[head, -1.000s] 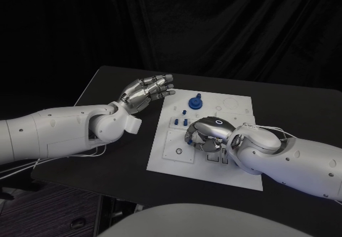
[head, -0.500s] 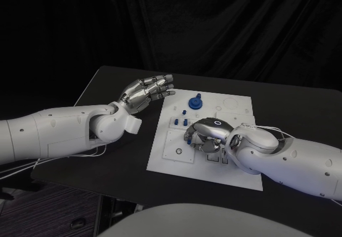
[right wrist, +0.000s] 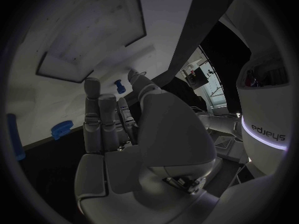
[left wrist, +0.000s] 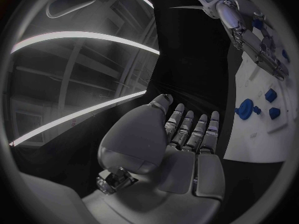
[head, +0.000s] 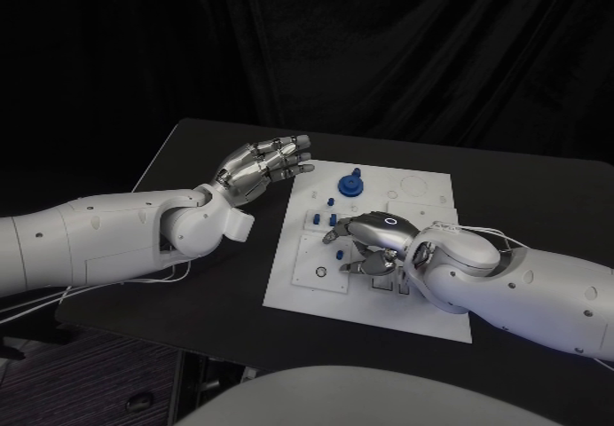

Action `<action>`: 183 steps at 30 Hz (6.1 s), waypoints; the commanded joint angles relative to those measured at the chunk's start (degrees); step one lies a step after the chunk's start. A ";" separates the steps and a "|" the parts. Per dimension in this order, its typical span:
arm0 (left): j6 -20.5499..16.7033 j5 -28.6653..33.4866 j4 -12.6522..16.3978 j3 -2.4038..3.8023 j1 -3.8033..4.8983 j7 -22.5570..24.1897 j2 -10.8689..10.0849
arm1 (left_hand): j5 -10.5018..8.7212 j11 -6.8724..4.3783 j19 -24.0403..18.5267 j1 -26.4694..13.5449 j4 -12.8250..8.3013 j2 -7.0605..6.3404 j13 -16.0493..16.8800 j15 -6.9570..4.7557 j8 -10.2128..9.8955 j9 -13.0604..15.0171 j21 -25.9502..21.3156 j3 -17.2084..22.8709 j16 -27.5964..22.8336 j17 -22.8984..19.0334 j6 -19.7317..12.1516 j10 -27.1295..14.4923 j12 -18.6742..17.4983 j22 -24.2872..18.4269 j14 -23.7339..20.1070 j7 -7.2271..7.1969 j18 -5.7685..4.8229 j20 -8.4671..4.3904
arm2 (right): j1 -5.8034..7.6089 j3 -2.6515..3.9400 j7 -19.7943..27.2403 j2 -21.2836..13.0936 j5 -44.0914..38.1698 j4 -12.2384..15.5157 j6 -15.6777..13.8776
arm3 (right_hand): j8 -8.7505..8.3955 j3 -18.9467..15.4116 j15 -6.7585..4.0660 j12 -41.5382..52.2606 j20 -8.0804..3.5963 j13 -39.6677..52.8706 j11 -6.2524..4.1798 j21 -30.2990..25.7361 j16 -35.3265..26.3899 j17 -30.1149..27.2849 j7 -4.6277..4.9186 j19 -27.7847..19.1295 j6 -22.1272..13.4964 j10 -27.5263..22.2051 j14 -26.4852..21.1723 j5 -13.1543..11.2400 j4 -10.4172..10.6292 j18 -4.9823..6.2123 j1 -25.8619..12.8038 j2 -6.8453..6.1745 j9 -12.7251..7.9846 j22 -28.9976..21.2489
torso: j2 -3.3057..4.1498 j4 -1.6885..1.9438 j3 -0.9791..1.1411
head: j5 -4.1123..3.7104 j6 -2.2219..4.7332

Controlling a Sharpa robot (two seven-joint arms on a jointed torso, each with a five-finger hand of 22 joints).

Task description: Assemble the parts on the task board

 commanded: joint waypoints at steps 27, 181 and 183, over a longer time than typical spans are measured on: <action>-0.09 0.71 0.94 0.05 -0.24 3.06 -0.86 | 0.14 0.48 0.58 -0.81 -0.37 0.06 0.13 0.16 0.34 0.11 0.03 0.86 0.66 0.14 0.88 0.59 0.69 -0.01 0.38 0.71 -0.32 -0.15 | 12.88 -0.61 -9.08 -22.03 0.64 9.78 2.10 | 0.98 -1.93 -1.17 5.40 -1.03 -1.00 -1.18 4.17 1.85 -0.63 -0.45 3.52 5.01 1.56 1.55 -0.41 3.54 -1.54 1.30 1.51 -3.54 2.83 | 0.00 -0.11 -0.10 | -3.95 -0.01; 2.31 0.74 -1.19 0.06 -2.94 1.37 0.61 | 0.35 2.42 0.70 -2.39 -1.94 0.49 0.46 -0.15 0.95 0.14 -0.17 5.89 1.63 0.14 2.93 3.25 3.50 -1.05 0.17 1.38 -0.11 -0.18 | 2.91 -0.55 4.04 0.96 -8.33 3.60 2.72 | 5.87 3.12 -6.48 -0.50 -6.19 -2.24 -7.40 26.97 9.09 11.13 -2.55 16.83 24.45 31.49 14.24 7.77 3.90 -5.54 5.09 2.57 6.23 9.55 | 0.03 -0.04 0.08 | -2.17 -0.01; 2.35 0.74 -1.21 0.06 -2.96 1.31 0.64 | 0.35 2.42 0.70 -2.39 -1.94 0.49 0.46 -0.15 0.95 0.14 -0.17 5.89 1.63 0.14 2.93 3.25 3.50 -1.05 0.17 1.38 -0.11 -0.18 | 2.76 -0.55 3.97 1.05 -8.33 3.49 2.89 | 5.89 3.13 -6.46 -0.58 -6.19 -2.22 -7.39 26.83 8.93 10.93 -2.55 16.77 24.51 31.56 14.16 7.67 3.89 -5.51 4.97 2.60 6.35 9.51 | 0.04 0.03 0.06 | -2.30 -0.01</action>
